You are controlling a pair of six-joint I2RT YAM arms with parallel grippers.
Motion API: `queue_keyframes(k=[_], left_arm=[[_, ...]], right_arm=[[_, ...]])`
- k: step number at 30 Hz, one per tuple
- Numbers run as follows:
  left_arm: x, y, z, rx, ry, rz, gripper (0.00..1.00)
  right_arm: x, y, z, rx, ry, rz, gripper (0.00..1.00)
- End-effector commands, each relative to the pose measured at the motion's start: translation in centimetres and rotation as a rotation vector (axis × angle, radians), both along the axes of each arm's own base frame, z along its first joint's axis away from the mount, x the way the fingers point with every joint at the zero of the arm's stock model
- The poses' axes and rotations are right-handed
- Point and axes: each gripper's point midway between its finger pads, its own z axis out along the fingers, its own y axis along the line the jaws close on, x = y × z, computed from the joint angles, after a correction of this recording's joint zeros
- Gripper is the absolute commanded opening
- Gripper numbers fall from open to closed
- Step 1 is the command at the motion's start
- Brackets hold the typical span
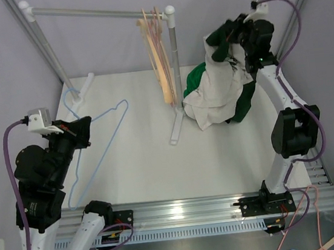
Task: Remove the t-shirt from the hanger
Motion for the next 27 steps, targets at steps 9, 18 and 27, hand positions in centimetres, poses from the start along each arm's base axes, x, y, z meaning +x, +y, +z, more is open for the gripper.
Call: queue_keyframes(k=[9,18,27], left_arm=[[1.5,-2.0,-0.2,-0.054,0.018,-0.08,0.01],[5.4,-4.9,0.3,-0.069,0.061,-0.18,0.01],[6.9,-4.0,4.5,-0.055,0.005,-0.119,0.01]], right_arm=[[-16.9,5.0,-35.9,-0.469,1.224,0.272,0.0],[-18.0,2.3,-39.1,-0.441,1.283,0.106,0.11],[-13.8,2.2,-24.1,-0.357,0.94,0.006,0.31]])
